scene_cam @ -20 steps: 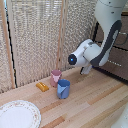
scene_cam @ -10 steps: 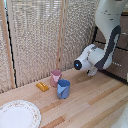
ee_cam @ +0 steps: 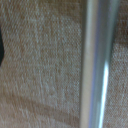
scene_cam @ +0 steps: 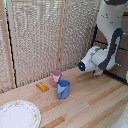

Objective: Please adjust your gripper to match the height of the lower drawer handle. Progress your gripper onward until it happens to touch the drawer handle. Now, firmly take hold of it with your gripper, then steadily retract it to swing the drawer wide open.

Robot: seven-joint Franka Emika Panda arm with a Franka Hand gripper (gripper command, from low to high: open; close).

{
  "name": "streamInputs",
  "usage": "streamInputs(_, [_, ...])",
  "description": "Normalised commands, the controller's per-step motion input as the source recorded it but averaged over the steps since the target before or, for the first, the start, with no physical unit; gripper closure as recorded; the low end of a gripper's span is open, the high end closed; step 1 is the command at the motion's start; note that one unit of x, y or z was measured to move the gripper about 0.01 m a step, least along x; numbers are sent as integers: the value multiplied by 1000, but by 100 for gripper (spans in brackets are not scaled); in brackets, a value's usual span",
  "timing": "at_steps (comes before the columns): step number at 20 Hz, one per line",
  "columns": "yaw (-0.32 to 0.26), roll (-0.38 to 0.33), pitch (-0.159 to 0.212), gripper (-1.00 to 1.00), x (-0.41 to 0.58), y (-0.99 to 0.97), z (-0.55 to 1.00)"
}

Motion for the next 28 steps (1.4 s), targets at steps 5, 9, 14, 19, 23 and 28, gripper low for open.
streamInputs(5, [55,63,0,100,-97,-425,13])
streamInputs(9, [121,41,0,100,-139,-81,0])
streamInputs(14, [24,56,0,100,-25,249,-70])
streamInputs(19, [10,92,0,100,76,779,-183])
streamInputs(23, [0,111,9,100,341,846,-205])
streamInputs(28, [0,121,21,100,323,843,-159])
